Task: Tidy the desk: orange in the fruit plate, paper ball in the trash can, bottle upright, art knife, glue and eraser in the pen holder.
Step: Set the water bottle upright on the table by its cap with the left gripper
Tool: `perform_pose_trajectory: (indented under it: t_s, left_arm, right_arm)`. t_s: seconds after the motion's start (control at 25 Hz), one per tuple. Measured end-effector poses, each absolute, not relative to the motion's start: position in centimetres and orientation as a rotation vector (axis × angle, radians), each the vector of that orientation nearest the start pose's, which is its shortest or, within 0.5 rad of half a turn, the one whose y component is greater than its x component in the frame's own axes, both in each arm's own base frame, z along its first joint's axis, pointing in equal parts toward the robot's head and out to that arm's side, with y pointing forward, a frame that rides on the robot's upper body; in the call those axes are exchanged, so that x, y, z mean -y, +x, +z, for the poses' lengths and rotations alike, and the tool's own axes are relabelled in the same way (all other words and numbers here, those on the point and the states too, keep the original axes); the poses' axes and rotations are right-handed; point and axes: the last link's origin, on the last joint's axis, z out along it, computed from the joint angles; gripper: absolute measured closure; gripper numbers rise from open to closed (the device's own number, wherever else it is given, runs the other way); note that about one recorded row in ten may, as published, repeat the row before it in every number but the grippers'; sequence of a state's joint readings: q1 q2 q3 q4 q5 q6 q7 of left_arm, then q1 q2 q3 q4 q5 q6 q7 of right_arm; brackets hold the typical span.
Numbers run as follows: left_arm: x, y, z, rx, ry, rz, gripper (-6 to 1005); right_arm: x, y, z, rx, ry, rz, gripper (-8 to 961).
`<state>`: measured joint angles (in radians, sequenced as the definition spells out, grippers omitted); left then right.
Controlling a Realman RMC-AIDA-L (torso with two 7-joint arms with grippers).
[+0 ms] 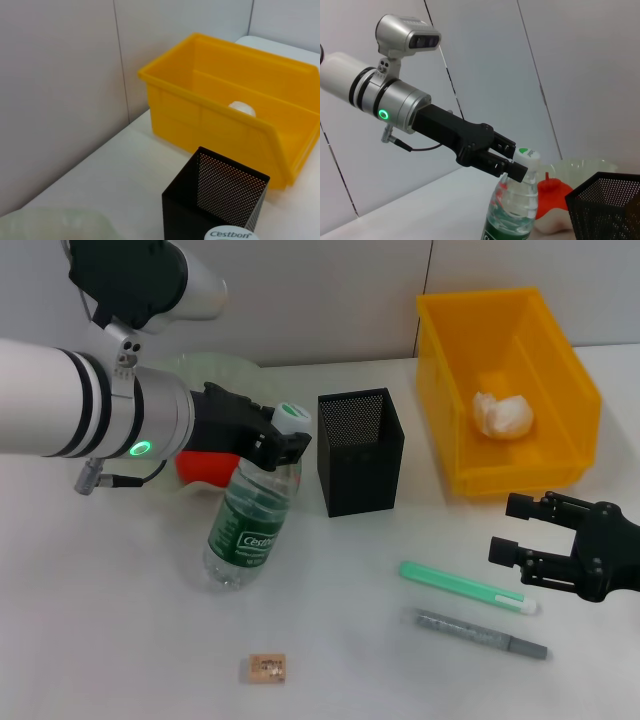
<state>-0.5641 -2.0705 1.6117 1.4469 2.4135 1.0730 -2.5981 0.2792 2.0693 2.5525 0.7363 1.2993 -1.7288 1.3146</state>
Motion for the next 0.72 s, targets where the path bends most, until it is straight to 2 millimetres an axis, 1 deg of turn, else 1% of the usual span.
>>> perform_pose_trajectory:
  t_s: [0.72]
  left_arm:
    - [-37.90,-11.30,-2.46,0.575,-2.531,-0.059,559]
  right_arm:
    - [-26.54,31.06,4.36,-0.678,-2.497,0.898,191]
